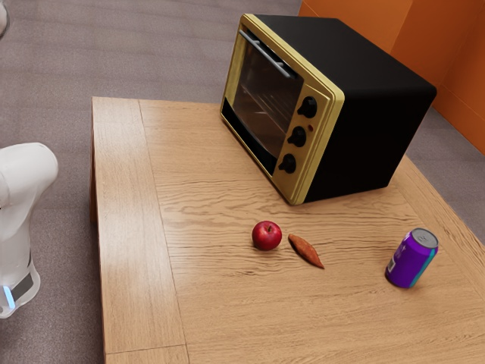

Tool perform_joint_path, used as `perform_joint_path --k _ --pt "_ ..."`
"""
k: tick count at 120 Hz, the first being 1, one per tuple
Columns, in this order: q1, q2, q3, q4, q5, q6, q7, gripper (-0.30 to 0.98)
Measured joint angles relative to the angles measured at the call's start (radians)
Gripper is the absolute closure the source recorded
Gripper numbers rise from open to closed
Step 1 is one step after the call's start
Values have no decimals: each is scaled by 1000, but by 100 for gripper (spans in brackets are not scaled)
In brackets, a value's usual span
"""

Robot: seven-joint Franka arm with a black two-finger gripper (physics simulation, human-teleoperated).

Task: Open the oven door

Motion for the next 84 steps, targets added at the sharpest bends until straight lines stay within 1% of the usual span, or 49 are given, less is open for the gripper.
perform_joint_path --k 3,7,15,21,25,30,34,44,54,68,84 --pt "8 87 -84 -73 100 8 -18 0" --pt "14 202 -163 -172 216 22 -46 0" --pt "19 361 -257 -341 412 49 -118 0" --pt "22 441 -282 -441 527 72 -179 0" --pt "24 490 -287 -507 591 97 -220 0" --pt "28 527 -277 -566 658 130 -268 0" --pt "29 540 -254 -594 698 157 -304 0" --pt "30 519 -213 -615 762 204 -383 0" --pt "31 513 -205 -609 786 217 -442 0" --pt "31 508 -227 -597 782 223 -460 0" --pt "45 510 -220 -605 751 246 -354 0"
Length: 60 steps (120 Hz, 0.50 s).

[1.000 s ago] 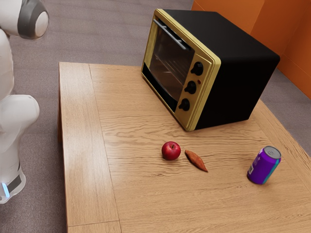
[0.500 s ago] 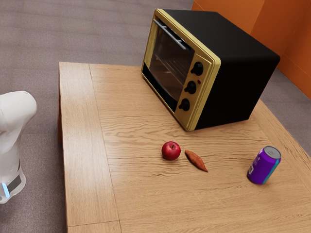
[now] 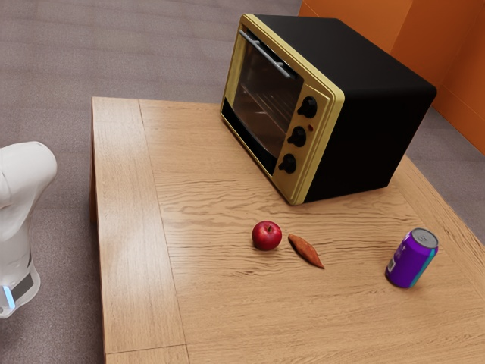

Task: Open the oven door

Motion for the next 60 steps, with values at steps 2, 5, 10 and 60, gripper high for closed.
perform_joint_path --k 2,5,10,60 --pt "4 0 5 -3 -3 3 14 0" --pt "11 1 11 -13 -7 6 33 0" --pt "25 2 22 -39 -4 19 65 0" --pt "40 -55 116 -75 -161 221 470 0"
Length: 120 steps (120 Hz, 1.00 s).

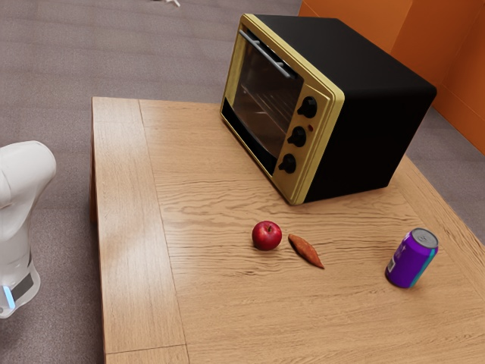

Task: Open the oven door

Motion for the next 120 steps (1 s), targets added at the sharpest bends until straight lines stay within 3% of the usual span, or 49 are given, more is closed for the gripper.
perform_joint_path --k 11,29,48,76,120 --pt "-1 -35 45 34 -51 14 72 0" --pt "-7 -64 56 41 -78 10 203 0" --pt "-84 -91 81 88 -68 -12 330 0" --pt "-191 -239 150 200 -61 -93 476 0" --pt "-214 -239 150 134 -100 -103 642 0"
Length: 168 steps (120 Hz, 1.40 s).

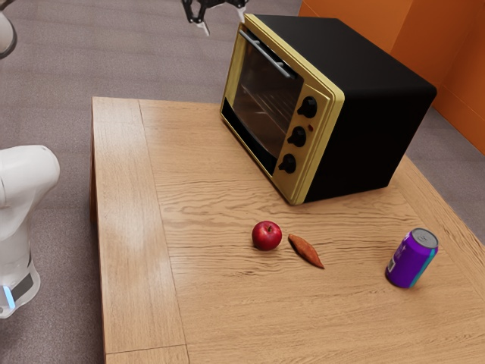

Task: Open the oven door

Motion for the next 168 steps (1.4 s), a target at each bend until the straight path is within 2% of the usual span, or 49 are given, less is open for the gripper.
perform_joint_path --k 20,42,65,114,168 --pt "-14 -5 21 -2 -25 57 -9 0" --pt "-39 -9 34 -2 -22 96 -93 0" --pt "-87 -51 96 20 -15 82 -173 0" --pt "-65 -60 106 -11 -14 84 -291 0" --pt "-148 -67 167 17 -12 110 -373 0"
